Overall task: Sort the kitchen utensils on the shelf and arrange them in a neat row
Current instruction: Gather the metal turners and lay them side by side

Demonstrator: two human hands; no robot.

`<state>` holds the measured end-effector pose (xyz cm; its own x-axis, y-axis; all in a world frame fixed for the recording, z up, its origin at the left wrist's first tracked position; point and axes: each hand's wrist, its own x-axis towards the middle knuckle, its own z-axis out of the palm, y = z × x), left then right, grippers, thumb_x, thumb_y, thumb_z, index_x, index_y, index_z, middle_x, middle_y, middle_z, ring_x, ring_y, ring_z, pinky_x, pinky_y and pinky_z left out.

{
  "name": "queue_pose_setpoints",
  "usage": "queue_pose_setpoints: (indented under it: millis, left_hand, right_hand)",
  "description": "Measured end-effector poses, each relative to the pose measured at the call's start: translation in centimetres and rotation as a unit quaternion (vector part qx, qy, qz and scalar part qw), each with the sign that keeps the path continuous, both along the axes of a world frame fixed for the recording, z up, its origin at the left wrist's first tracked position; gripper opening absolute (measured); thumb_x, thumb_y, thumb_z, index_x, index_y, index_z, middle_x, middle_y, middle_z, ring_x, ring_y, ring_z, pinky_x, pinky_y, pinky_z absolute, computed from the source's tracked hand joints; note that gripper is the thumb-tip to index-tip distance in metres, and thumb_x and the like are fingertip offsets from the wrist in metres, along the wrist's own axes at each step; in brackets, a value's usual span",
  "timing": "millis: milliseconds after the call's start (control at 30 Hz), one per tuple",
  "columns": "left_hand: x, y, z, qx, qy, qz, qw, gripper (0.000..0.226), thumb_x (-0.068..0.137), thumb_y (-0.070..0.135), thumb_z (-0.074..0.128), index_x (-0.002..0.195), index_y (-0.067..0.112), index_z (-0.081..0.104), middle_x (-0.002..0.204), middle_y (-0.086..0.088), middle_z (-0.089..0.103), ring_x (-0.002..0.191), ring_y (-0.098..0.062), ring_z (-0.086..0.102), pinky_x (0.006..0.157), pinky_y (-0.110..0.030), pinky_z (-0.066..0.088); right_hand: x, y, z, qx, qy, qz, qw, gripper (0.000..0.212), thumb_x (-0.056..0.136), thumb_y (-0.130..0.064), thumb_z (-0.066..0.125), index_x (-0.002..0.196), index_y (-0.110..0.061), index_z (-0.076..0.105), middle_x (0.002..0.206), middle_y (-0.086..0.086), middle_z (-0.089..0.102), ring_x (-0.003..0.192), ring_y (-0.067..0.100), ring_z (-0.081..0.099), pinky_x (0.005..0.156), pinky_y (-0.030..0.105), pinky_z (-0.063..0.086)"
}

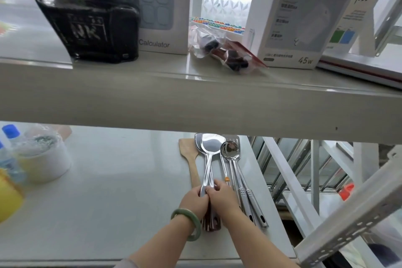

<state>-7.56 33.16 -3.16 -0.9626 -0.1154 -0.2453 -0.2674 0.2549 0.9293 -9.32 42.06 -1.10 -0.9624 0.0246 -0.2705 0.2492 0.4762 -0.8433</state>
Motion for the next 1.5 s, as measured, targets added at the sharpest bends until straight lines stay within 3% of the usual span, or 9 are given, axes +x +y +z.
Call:
queue_pose_setpoints:
  millis: [133, 267, 467, 600, 733, 833, 1100, 1267, 1500]
  left_hand:
    - [0.1, -0.1, 0.1, 0.025, -0.006, -0.001, 1.0, 0.02, 0.088, 0.023, 0.048, 0.093, 0.025, 0.068, 0.077, -0.001, 0.069, 0.073, -0.018, 0.064, 0.067, -0.029, 0.051]
    - [0.4, -0.3, 0.3, 0.019, 0.04, 0.005, 0.999, 0.018, 0.09, 0.023, 0.048, 0.095, 0.027, 0.065, 0.075, 0.006, 0.067, 0.068, -0.008, 0.061, 0.054, -0.012, 0.043]
    - [0.5, -1.6, 0.9, 0.0, 0.105, 0.016, 0.994, 0.018, 0.09, 0.018, 0.049, 0.082, 0.026, 0.062, 0.074, -0.002, 0.067, 0.065, -0.013, 0.059, 0.051, -0.01, 0.044]
    - [0.5, -3.6, 1.1, -0.001, 0.137, 0.041, 0.99, 0.015, 0.088, 0.019, 0.05, 0.085, 0.021, 0.065, 0.078, -0.009, 0.069, 0.069, -0.019, 0.063, 0.06, -0.026, 0.051]
    - [0.9, -6.5, 1.7, -0.001, 0.161, 0.072, 0.984, 0.015, 0.089, 0.019, 0.051, 0.085, 0.023, 0.065, 0.076, -0.008, 0.07, 0.068, -0.023, 0.065, 0.061, -0.034, 0.055]
    - [1.3, -8.9, 2.0, -0.005, 0.166, 0.083, 0.983, 0.017, 0.091, 0.021, 0.049, 0.085, 0.023, 0.065, 0.075, -0.009, 0.07, 0.067, -0.023, 0.065, 0.061, -0.035, 0.056]
    - [2.3, -15.3, 1.0, -0.035, 0.14, 0.104, 0.984, 0.023, 0.092, 0.023, 0.046, 0.078, 0.022, 0.063, 0.067, -0.006, 0.066, 0.053, -0.011, 0.055, 0.05, -0.023, 0.043]
    - [3.0, -19.0, 0.3, -0.049, 0.133, 0.115, 0.983, 0.023, 0.093, 0.019, 0.044, 0.08, 0.021, 0.064, 0.068, 0.002, 0.064, 0.06, -0.011, 0.057, 0.05, -0.011, 0.04]
    - [3.8, -22.1, -0.7, -0.058, 0.102, 0.113, 0.987, 0.022, 0.093, 0.02, 0.046, 0.079, 0.023, 0.064, 0.069, 0.001, 0.066, 0.063, -0.013, 0.059, 0.05, -0.014, 0.039]
  right_hand:
    - [0.2, -0.5, -0.3, -0.105, -0.009, -0.034, 0.994, 0.015, 0.088, -0.008, 0.051, 0.091, -0.007, 0.065, 0.09, 0.015, 0.071, 0.078, 0.024, 0.064, 0.077, 0.039, 0.054]
    - [0.2, -0.9, -0.2, -0.16, 0.013, -0.044, 0.986, 0.02, 0.093, -0.004, 0.045, 0.095, -0.007, 0.064, 0.086, 0.012, 0.069, 0.076, 0.02, 0.065, 0.074, 0.033, 0.054]
    - [0.3, -2.4, -0.3, -0.172, 0.045, -0.042, 0.983, 0.024, 0.092, -0.006, 0.042, 0.096, -0.012, 0.065, 0.089, 0.011, 0.072, 0.088, 0.027, 0.068, 0.084, 0.041, 0.056]
    - [0.4, -4.5, 0.6, -0.179, 0.083, -0.04, 0.979, 0.024, 0.094, -0.007, 0.043, 0.093, -0.019, 0.063, 0.086, 0.004, 0.071, 0.086, 0.023, 0.067, 0.076, 0.03, 0.054]
    - [0.1, -7.6, 0.8, -0.167, 0.109, -0.004, 0.98, 0.025, 0.094, -0.011, 0.043, 0.11, -0.019, 0.06, 0.097, 0.006, 0.071, 0.089, 0.016, 0.067, 0.075, 0.022, 0.054]
    - [0.3, -10.2, 0.9, -0.171, 0.121, 0.005, 0.978, 0.022, 0.093, -0.012, 0.044, 0.1, -0.023, 0.063, 0.091, 0.005, 0.072, 0.086, 0.02, 0.068, 0.077, 0.031, 0.056]
    - [0.9, -16.3, -0.1, -0.201, 0.075, 0.037, 0.976, 0.016, 0.09, -0.013, 0.049, 0.084, -0.013, 0.064, 0.077, 0.011, 0.069, 0.07, 0.017, 0.063, 0.068, 0.033, 0.053]
    - [1.3, -19.9, -1.1, -0.201, 0.053, 0.05, 0.977, 0.012, 0.086, -0.011, 0.055, 0.081, -0.017, 0.065, 0.083, 0.016, 0.071, 0.072, 0.019, 0.064, 0.075, 0.04, 0.055]
    - [1.8, -23.3, -2.4, -0.155, 0.043, 0.047, 0.986, 0.011, 0.083, -0.007, 0.052, 0.084, -0.01, 0.063, 0.078, 0.009, 0.068, 0.07, 0.018, 0.061, 0.068, 0.032, 0.05]
